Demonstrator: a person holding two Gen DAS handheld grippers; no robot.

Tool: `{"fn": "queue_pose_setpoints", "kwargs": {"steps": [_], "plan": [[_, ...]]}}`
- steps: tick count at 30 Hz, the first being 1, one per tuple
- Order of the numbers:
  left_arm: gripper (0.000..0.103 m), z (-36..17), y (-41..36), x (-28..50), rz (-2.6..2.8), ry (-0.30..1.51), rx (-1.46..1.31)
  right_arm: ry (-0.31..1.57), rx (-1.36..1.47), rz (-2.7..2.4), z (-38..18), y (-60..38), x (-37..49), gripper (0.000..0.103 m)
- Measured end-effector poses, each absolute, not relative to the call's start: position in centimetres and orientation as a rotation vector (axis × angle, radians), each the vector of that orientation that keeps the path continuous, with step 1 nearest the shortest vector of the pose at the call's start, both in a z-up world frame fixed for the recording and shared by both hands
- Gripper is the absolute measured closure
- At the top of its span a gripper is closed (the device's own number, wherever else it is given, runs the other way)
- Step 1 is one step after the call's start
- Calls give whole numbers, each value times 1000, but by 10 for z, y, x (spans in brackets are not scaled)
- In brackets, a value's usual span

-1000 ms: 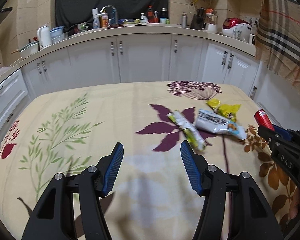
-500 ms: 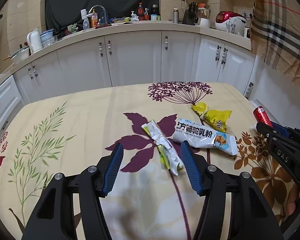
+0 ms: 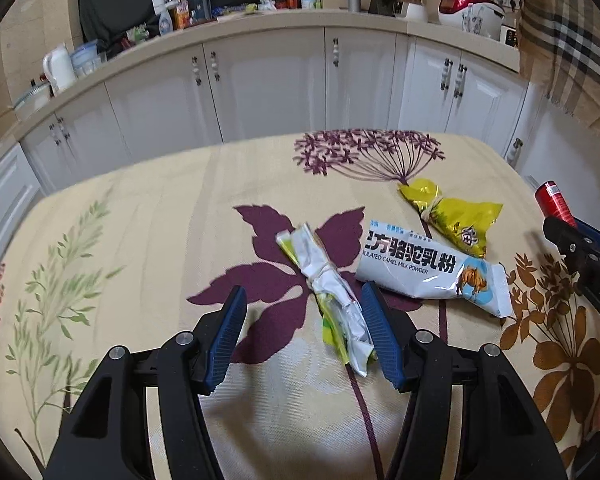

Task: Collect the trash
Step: 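Grasp the crumpled white-green wrapper with the left tool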

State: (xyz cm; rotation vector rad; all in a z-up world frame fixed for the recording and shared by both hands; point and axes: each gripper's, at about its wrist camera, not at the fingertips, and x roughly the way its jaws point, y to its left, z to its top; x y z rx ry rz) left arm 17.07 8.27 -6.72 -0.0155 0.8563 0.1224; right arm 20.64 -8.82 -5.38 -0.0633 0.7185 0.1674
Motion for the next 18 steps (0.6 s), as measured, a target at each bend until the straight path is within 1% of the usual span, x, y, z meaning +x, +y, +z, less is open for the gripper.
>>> {"fn": "queue_pose_setpoints", "kwargs": {"steps": [4, 6, 7, 8, 9, 18], "plan": [[46, -68, 86, 170, 117, 861, -33, 722, -63, 172, -55, -88, 207, 80], [59, -68, 86, 170, 105, 862, -36, 720, -62, 171, -55, -88, 207, 80], [62, -68, 85, 169, 98, 862, -32, 720, -61, 171, -55, -88, 206, 80], [67, -67, 84, 169, 94, 860, -27, 720, -60, 171, -56, -87, 206, 80], [75, -67, 83, 167, 90, 858, -19, 720, -60, 171, -55, -88, 205, 80], [84, -63, 82, 156, 82, 833, -12, 718, -50, 175, -54, -87, 195, 80]]}}
